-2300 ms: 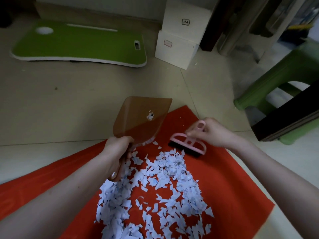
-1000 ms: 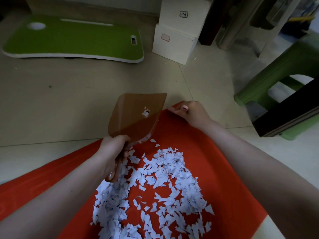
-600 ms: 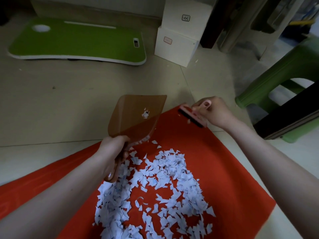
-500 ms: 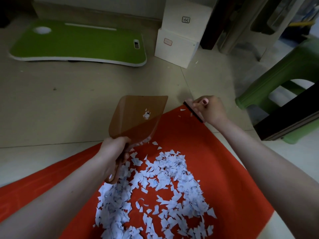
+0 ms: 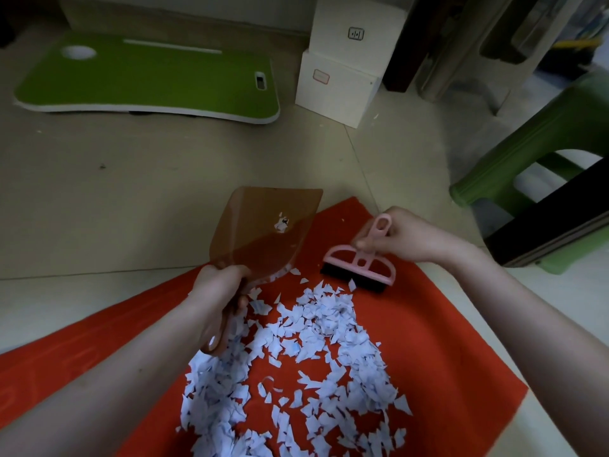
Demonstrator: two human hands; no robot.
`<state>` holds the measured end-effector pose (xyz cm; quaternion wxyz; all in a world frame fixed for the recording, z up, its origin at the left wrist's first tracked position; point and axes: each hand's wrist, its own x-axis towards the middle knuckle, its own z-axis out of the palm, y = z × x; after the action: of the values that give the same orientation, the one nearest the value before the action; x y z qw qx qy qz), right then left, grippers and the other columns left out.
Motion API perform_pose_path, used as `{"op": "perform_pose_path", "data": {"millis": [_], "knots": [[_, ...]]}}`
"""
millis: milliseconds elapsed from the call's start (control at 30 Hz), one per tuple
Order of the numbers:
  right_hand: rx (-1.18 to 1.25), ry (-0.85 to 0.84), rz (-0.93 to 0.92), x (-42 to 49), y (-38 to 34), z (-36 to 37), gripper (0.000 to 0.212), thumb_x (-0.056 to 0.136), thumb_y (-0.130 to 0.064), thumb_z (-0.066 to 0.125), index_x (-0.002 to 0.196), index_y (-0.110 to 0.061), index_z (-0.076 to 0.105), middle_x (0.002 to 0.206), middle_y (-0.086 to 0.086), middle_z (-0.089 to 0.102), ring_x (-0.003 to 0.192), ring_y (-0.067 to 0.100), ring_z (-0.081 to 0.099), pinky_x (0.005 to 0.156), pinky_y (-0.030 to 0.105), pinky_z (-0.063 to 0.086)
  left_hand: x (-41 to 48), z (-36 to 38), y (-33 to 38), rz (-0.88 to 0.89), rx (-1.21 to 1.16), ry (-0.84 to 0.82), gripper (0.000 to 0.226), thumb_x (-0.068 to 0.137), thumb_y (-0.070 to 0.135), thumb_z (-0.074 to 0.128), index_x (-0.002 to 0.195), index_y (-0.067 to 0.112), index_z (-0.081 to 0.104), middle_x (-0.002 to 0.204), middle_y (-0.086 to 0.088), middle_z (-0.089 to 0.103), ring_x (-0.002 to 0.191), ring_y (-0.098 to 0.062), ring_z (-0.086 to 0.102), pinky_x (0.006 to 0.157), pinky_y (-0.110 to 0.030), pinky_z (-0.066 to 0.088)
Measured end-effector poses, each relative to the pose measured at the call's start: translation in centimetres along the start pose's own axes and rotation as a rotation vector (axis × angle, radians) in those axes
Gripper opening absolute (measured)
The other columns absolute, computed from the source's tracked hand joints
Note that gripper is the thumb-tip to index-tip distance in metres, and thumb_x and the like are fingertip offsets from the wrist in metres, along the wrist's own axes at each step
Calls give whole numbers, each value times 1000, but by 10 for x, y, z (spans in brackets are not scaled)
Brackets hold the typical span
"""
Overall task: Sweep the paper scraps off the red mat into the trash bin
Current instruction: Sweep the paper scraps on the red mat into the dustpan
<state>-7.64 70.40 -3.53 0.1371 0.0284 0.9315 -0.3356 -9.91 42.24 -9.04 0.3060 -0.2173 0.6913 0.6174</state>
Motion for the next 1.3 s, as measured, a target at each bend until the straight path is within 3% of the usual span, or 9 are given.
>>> {"op": "perform_pose_path", "data": {"millis": [67, 200, 333, 433, 600, 733, 900, 1133, 1300], "knots": [[105, 155, 7, -17, 1, -1, 7, 84, -10, 70, 88, -6, 75, 82, 7, 74, 74, 13, 65, 71, 29, 53, -2, 0, 3, 6, -26, -10, 13, 90, 15, 59, 90, 1, 58, 41, -3, 47, 28, -13, 38, 35, -17, 33], [509, 430, 57, -40, -5, 13, 12, 89, -8, 63, 81, -12, 71, 64, -5, 71, 63, 6, 63, 60, 18, 53, -11, 9, 10, 96, -106, -40, 24, 77, 20, 78, 84, 4, 61, 60, -5, 56, 41, -12, 43, 38, -21, 38], [985, 622, 158, -55, -22, 45, 12, 90, -9, 61, 93, 1, 67, 71, 3, 72, 71, 12, 70, 62, 18, 56, -18, 18, 13, 133, -84, -30, 37, 64, 23, 86, 80, 0, 62, 67, -11, 63, 49, -17, 49, 49, -25, 42], [1125, 682, 158, -68, -41, 70, 19, 89, -11, 61, 98, 5, 66, 82, 10, 74, 79, 15, 72, 65, 19, 56, -25, 21, 10, 107, -28, -25, 38, 61, 17, 89, 73, 1, 57, 57, -10, 52, 43, -21, 48, 40, -22, 43], [1182, 725, 76, -81, -62, 83, 12, 89, -12, 61, 91, -3, 69, 83, 7, 75, 84, 18, 72, 71, 22, 57, -31, 19, 8, 109, -73, 21, 56, 57, 14, 91, 100, -8, 61, 76, -16, 65, 58, -29, 64, 56, -35, 57], [1163, 721, 45, -88, -68, 82, 12, 89, -13, 62, 91, -5, 70, 85, 7, 75, 86, 19, 72, 74, 24, 57, -37, 16, 10, 118, -121, 25, 40, 65, 13, 87, 91, 0, 60, 58, -8, 52, 45, -16, 48, 42, -20, 42], [1089, 707, 43, -94, -70, 87, 19, 87, -16, 64, 98, -1, 70, 92, 12, 74, 90, 23, 72, 76, 25, 57, -39, 17, 9, 79, -204, 9, 29, 67, 8, 84, 82, 1, 60, 48, -3, 50, 33, -9, 43, 45, -20, 42], [1049, 709, -6, -100, -74, 88, 24, 81, -22, 65, 97, -4, 70, 90, 9, 75, 90, 21, 72, 76, 24, 57, -36, 17, 9, 55, -205, -36, 23, 70, 2, 80, 83, -1, 61, 64, -9, 55, 31, -8, 43, 44, -20, 41], [1033, 715, 6, -103, -69, 89, 19, 84, -19, 65, 95, -5, 71, 89, 10, 75, 89, 22, 72, 75, 25, 57, -33, 15, 10, 68, -170, -52, 19, 72, 1, 77, 78, 0, 59, 47, -4, 50, 32, -10, 43, 43, -20, 40]]}}
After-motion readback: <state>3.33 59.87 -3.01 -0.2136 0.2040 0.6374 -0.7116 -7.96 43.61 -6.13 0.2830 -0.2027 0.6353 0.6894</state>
